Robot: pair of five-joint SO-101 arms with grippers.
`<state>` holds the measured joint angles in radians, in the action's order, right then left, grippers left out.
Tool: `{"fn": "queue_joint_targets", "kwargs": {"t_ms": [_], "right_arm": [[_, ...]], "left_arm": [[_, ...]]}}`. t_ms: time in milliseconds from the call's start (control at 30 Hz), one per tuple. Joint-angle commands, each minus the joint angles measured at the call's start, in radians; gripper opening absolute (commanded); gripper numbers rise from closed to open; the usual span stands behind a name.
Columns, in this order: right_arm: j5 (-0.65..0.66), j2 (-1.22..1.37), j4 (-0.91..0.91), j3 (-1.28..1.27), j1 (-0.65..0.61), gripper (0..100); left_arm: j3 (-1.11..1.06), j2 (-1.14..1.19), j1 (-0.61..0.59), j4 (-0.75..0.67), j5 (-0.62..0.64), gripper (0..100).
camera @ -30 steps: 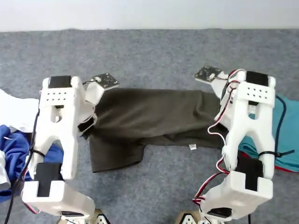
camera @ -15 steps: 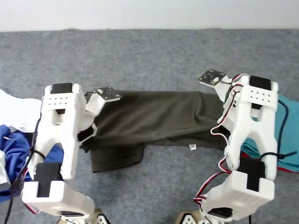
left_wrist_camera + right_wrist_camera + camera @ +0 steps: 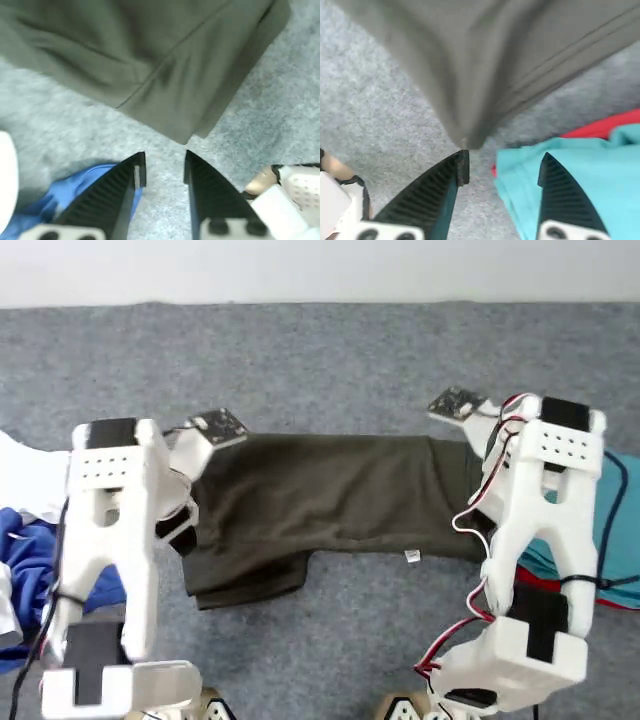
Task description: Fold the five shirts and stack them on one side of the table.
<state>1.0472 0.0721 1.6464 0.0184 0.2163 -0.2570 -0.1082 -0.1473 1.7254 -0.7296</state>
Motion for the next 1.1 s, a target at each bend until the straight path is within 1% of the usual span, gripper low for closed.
{"fn": "queue_joint_targets", "kwargs": {"t_ms": [0,67,133,267,333,400,533,633,800,933,1067], "right_arm": [[0.003,-0.062,0.013,0.126,0.01,23.1],[-0.012,-0.058,0.008,0.187,0.01,23.0],[-0.084,-0.048,-0.013,0.242,-0.002,19.9],[-0.284,0.019,-0.133,0.272,-0.082,0.0],[-0.374,0.065,-0.176,0.272,-0.12,3.2],[-0.451,0.116,-0.228,0.273,-0.156,0.9],[-0.574,0.217,-0.326,0.273,-0.197,0.9],[-0.623,0.28,-0.394,0.273,-0.209,0.9],[-0.69,0.361,-0.512,0.273,-0.208,1.1],[-0.695,0.414,-0.588,0.273,-0.206,1.1],[-0.694,0.479,-0.636,0.273,-0.154,1.1]], "left_arm": [[0.082,-0.114,-0.002,0.023,0.058,15],[0.124,-0.124,-0.002,0.002,0.123,15],[0.154,-0.12,-0.002,-0.046,0.207,14],[0.16,-0.037,0.008,-0.175,0.362,6],[0.162,0.04,0.008,-0.227,0.422,1],[0.173,0.121,0.008,-0.261,0.46,2],[0.275,0.276,0.008,-0.272,0.503,1],[0.386,0.384,0.009,-0.272,0.509,1],[0.556,0.575,0.052,-0.264,0.508,1],[0.685,0.729,0.08,-0.262,0.508,1],[0.831,0.881,0.086,-0.206,0.503,1]]}}
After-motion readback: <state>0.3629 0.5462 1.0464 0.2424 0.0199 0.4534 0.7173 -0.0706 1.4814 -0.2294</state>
